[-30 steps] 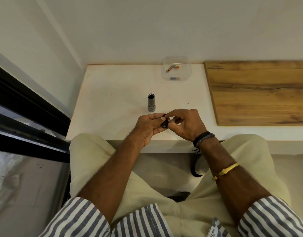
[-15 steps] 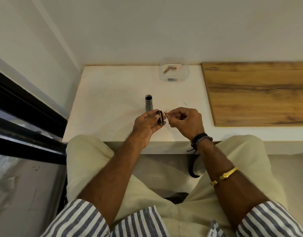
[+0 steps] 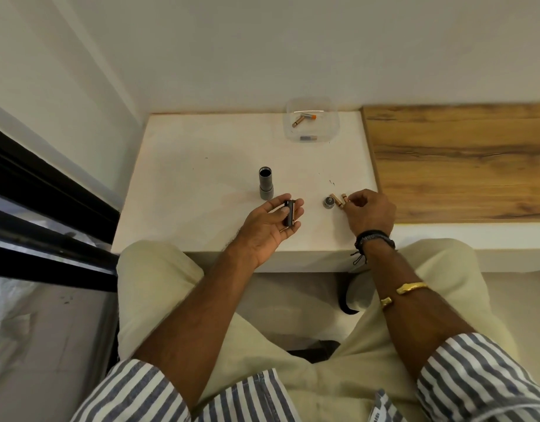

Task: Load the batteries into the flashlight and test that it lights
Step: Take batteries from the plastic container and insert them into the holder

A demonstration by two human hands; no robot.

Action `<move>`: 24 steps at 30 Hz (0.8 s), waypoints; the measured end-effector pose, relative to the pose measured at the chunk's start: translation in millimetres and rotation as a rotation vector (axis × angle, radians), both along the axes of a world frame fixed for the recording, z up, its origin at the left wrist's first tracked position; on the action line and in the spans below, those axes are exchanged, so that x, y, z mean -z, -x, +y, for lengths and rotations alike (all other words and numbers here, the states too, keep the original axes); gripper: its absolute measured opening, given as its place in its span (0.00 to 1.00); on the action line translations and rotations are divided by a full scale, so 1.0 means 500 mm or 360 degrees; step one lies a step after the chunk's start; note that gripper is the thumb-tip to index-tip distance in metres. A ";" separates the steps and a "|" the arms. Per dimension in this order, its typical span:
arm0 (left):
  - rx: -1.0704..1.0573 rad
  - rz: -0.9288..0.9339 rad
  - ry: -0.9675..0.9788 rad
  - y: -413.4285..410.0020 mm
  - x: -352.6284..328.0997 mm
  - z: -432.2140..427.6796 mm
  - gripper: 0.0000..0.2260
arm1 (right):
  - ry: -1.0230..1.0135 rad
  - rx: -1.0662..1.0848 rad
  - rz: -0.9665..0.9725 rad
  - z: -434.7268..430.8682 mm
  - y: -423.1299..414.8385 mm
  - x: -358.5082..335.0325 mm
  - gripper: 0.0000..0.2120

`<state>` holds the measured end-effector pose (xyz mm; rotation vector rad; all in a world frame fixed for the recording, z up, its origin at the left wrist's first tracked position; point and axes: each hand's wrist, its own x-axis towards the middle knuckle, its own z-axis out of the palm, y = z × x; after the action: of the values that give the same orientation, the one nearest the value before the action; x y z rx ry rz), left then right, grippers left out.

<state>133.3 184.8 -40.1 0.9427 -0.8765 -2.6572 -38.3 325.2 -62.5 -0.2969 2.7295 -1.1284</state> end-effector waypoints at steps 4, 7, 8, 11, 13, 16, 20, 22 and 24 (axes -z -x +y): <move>0.0043 0.0070 0.0000 0.000 -0.006 0.005 0.12 | -0.0061 -0.0042 0.0009 0.000 -0.003 0.007 0.06; 0.0027 0.0139 -0.0024 0.002 -0.009 0.010 0.12 | -0.0084 -0.0064 0.0007 0.001 -0.005 0.008 0.07; 0.0018 0.0157 -0.0023 0.002 -0.009 0.011 0.13 | -0.0087 -0.0063 0.0005 0.001 -0.006 0.007 0.07; 0.0019 0.0178 0.0011 -0.002 -0.012 0.009 0.13 | -0.0086 -0.0038 0.0029 0.003 -0.008 0.002 0.09; 0.0049 0.0145 0.0099 -0.006 -0.014 0.008 0.12 | -0.0075 -0.0017 0.0107 0.001 -0.014 -0.008 0.09; 0.0048 0.0101 0.0236 -0.007 -0.016 0.011 0.12 | 0.0146 -0.0052 0.0147 -0.014 -0.040 -0.038 0.08; 0.0037 0.0078 0.0386 -0.003 -0.019 0.016 0.12 | 0.0598 -0.0313 -0.0625 -0.039 -0.093 -0.086 0.07; 0.0017 0.0074 0.0405 -0.004 -0.020 0.016 0.12 | 0.0689 -0.0433 -0.1012 -0.044 -0.113 -0.101 0.08; -0.0016 0.0082 0.0398 -0.005 -0.021 0.015 0.11 | 0.0756 -0.0496 -0.1210 -0.045 -0.120 -0.107 0.11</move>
<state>135.9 192.5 -29.6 0.8123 -1.1550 -2.4756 21.6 302.6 -9.1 -0.2658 1.6883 -1.4113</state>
